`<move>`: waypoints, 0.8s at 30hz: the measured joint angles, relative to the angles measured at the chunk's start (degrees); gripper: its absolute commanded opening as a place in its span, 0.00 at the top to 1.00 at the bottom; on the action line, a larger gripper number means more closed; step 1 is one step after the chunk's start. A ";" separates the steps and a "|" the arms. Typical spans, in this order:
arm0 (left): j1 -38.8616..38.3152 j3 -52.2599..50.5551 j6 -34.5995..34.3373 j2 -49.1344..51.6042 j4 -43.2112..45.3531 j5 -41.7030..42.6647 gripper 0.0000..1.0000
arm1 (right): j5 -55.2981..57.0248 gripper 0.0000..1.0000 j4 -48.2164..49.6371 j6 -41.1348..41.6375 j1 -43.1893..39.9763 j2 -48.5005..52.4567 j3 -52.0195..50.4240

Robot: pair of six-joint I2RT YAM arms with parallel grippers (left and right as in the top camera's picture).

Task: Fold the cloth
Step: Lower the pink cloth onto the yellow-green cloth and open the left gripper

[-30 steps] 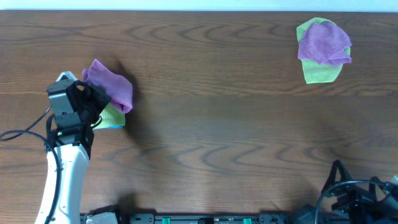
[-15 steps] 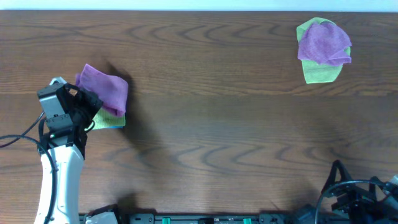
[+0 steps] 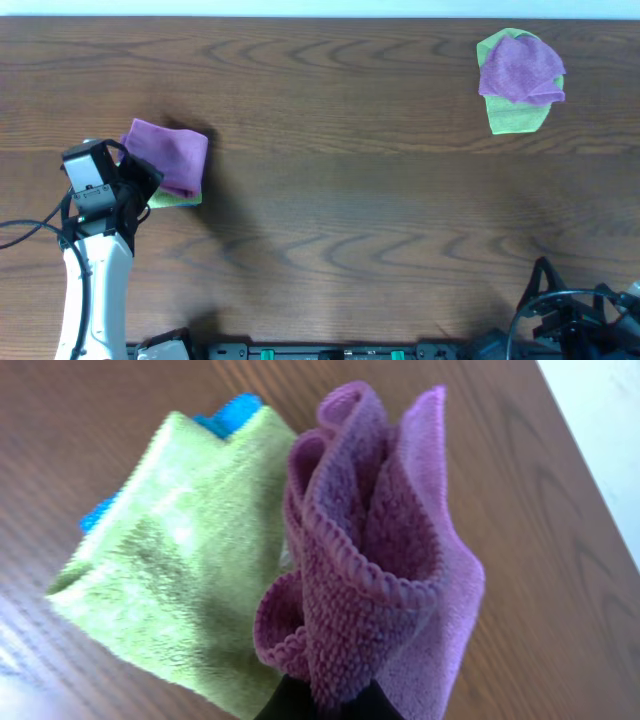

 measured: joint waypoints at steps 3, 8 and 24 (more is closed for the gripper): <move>0.35 0.00 0.00 0.00 -1.25 -1.01 0.94 | 0.02 0.01 0.00 0.00 0.00 0.00 0.00; 0.50 0.00 0.02 0.00 -3.10 -3.34 0.94 | 0.00 0.01 0.00 -0.02 0.00 0.00 0.00; 0.52 0.00 1.01 0.00 -5.51 -8.68 0.62 | 0.00 0.01 0.00 0.00 0.00 0.00 0.00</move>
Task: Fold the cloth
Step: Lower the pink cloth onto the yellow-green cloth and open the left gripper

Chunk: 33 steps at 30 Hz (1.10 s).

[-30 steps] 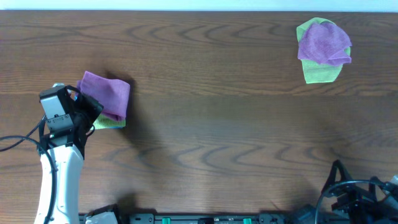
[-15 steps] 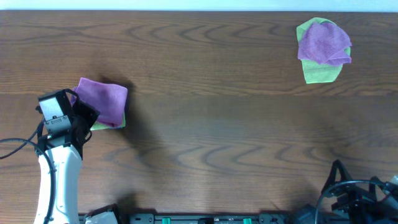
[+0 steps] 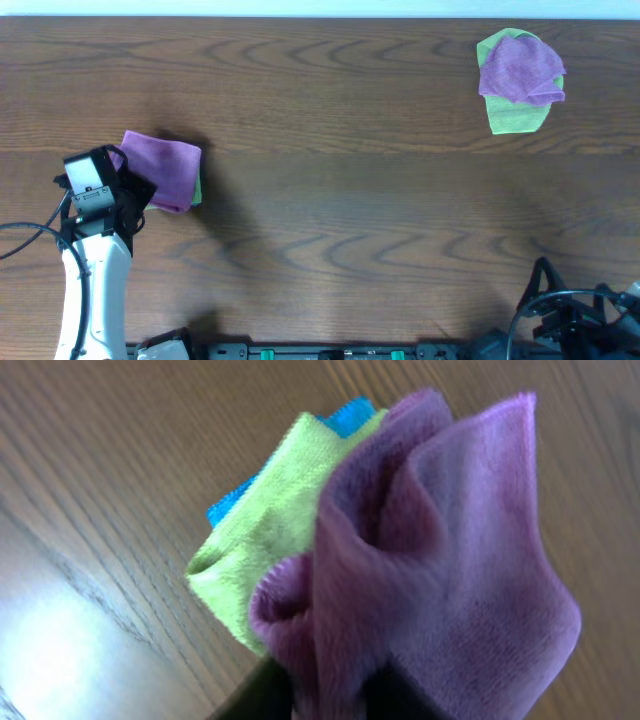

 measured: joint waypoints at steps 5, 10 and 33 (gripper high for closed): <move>0.04 0.00 0.02 0.00 0.00 -1.09 0.43 | 0.00 0.01 0.00 0.00 0.00 0.00 0.00; 0.04 0.00 -0.02 0.00 0.00 -1.40 0.31 | 0.00 0.01 0.00 0.00 0.00 0.00 0.00; -0.31 6.60 7.87 -12.94 -7.15 3.69 0.05 | 0.00 0.01 0.00 0.00 0.00 0.00 0.00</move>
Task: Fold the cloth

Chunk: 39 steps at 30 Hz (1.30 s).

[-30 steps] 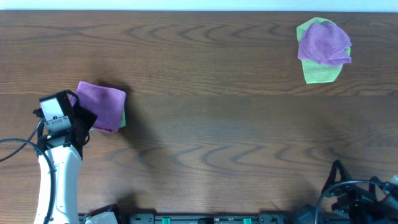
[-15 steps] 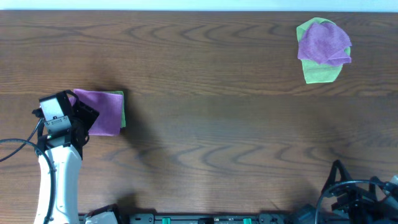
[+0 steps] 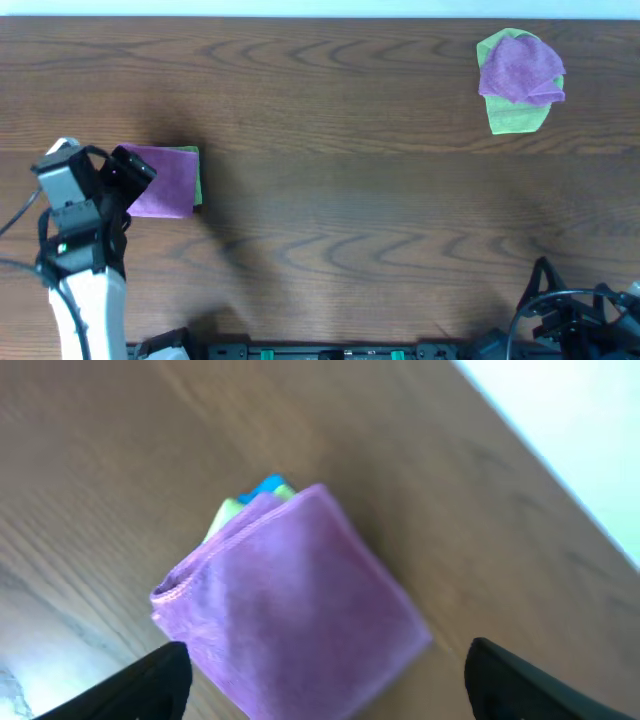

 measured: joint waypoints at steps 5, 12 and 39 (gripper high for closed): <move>-5.01 1.11 2.95 -5.22 -0.74 3.30 0.05 | 0.02 0.01 -0.02 0.00 0.00 0.00 0.00; -12.20 1.14 5.64 -14.78 -1.90 6.84 0.05 | -0.02 0.01 0.00 0.00 0.00 0.00 0.00; -12.44 -8.66 25.09 -28.70 -7.19 11.06 0.05 | 0.02 0.01 0.02 0.00 0.00 0.00 0.00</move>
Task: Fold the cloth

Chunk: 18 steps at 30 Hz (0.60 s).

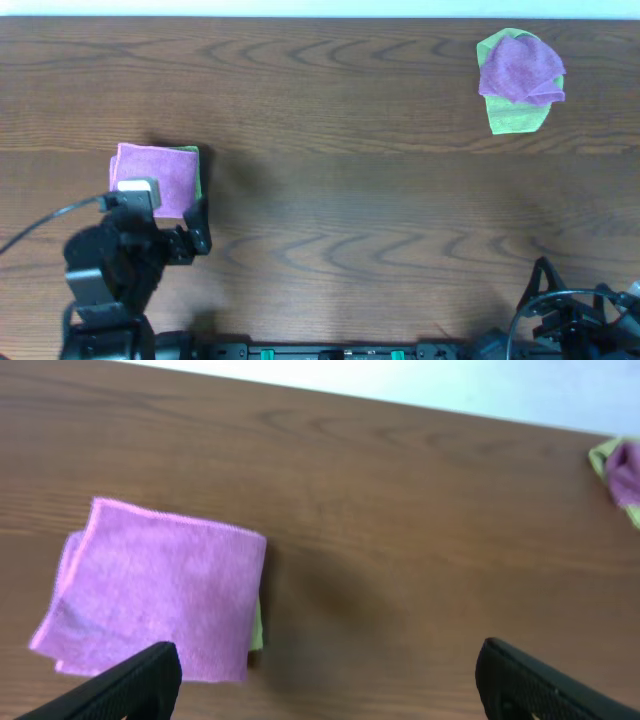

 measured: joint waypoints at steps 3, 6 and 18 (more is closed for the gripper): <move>0.00 -8.92 0.94 -7.82 3.54 0.31 0.05 | 0.04 0.01 0.00 0.00 0.00 0.00 0.00; 0.00 -15.93 1.88 -15.82 3.96 0.44 0.05 | 0.00 0.01 0.00 0.00 0.00 0.00 0.00; 0.00 -27.96 8.72 -24.17 -1.09 -7.39 0.05 | 0.00 0.01 -0.02 0.00 0.00 0.00 0.00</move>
